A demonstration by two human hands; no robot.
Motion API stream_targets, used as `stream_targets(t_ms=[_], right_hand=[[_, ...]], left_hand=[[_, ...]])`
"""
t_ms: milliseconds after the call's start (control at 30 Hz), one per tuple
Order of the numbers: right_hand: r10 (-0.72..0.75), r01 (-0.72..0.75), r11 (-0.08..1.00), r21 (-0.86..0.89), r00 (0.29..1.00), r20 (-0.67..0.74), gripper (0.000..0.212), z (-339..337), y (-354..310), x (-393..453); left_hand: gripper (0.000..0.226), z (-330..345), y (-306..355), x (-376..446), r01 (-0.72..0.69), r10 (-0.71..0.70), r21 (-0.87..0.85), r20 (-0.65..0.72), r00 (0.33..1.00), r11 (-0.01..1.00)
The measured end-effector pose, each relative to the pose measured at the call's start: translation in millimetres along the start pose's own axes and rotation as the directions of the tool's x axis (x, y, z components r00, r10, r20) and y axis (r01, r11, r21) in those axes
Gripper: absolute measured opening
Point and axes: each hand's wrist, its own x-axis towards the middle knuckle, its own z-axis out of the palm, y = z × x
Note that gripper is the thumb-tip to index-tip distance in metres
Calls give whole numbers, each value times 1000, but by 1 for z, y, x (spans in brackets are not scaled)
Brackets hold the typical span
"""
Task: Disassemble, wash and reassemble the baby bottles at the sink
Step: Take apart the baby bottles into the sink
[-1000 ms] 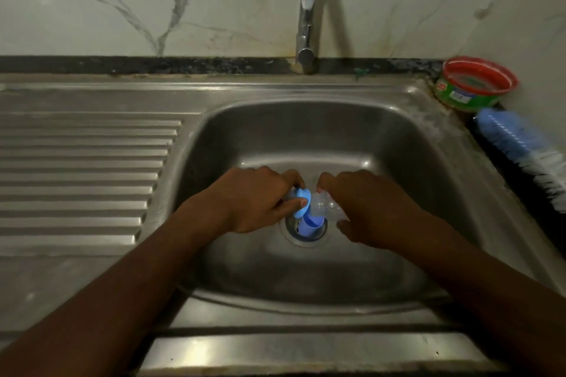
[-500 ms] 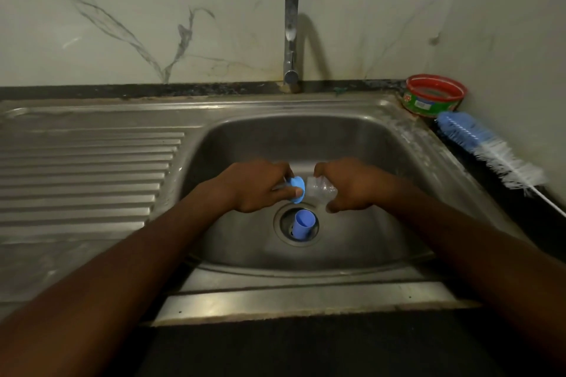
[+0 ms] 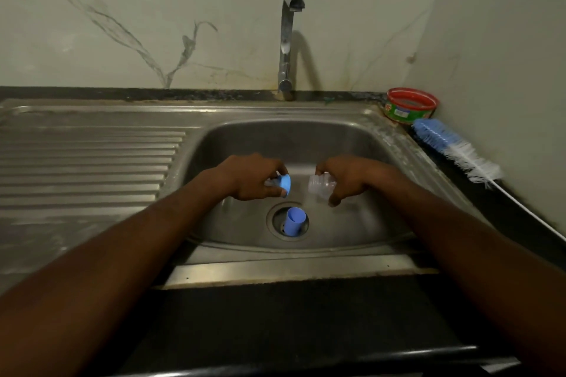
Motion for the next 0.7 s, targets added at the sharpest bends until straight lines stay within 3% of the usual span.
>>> stream_targets(t_ms=[700], right_hand=[[-84,89,995,-46,990,109,84,7,-2,16]], left_hand=[[54,9,0,11,-56,53,45,65,996,997]])
